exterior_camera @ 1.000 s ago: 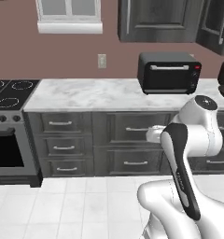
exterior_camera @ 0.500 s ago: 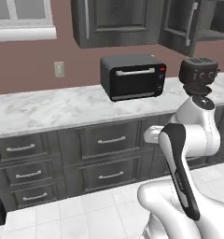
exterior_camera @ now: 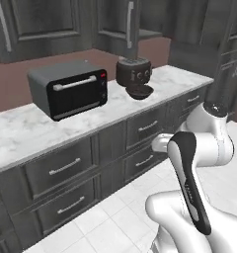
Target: Pick the egg and butter from the fridge and place them by the bowl for mixing.
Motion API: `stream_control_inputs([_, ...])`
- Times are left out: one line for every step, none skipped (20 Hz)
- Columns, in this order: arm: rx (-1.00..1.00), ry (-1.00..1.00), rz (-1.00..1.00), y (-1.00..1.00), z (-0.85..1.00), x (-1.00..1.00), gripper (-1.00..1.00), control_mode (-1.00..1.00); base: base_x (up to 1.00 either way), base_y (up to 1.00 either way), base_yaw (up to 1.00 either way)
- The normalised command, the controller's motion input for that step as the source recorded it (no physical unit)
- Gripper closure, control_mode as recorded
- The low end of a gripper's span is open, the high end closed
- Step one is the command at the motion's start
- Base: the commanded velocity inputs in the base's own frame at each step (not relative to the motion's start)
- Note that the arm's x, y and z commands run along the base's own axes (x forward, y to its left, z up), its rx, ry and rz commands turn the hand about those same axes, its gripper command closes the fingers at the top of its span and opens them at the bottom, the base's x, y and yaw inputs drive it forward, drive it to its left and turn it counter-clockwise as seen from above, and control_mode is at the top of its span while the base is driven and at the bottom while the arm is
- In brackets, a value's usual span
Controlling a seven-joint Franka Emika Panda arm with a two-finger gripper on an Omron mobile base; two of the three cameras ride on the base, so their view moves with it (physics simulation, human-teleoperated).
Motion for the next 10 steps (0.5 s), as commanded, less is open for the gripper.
stream_control_inputs([0.0, 0.0, 0.0, 0.0, 0.0, 0.0, 1.0, 1.0, 0.41, 0.02, -0.55])
stream_control_inputs([0.0, 0.0, 0.0, 0.0, 0.0, 0.0, 1.0, 1.0, 0.52, 0.0, -0.44])
stream_control_inputs([0.0, 0.0, 0.0, 0.0, 0.0, 0.0, 1.0, 1.0, 0.66, 0.0, -0.29])
stream_control_inputs([0.0, 0.0, 0.0, 0.0, 0.0, 0.0, 1.0, 1.0, 0.73, 0.0, -0.21])
stream_control_inputs([0.0, 0.0, 0.0, 0.0, 0.0, 0.0, 1.0, 1.0, 0.78, -0.01, -0.15])
stream_control_inputs([0.0, 0.0, 0.0, 0.0, 0.0, 0.0, 1.0, 1.0, 0.78, -0.01, -0.15])
stream_control_inputs([0.0, 0.0, 0.0, 0.0, 0.0, 0.0, 1.0, 1.0, 0.76, -0.01, -0.16])
stream_control_inputs([0.0, 0.0, 0.0, 0.0, 0.0, 0.0, 1.0, 1.0, 0.75, -0.01, -0.19])
stream_control_inputs([0.0, 0.0, 0.0, 0.0, 0.0, 0.0, 1.0, 1.0, 0.7, 0.0, -0.23])
stream_control_inputs([0.0, 0.0, 0.0, 0.0, 0.0, 0.0, 1.0, 1.0, 0.67, 0.0, -0.26])
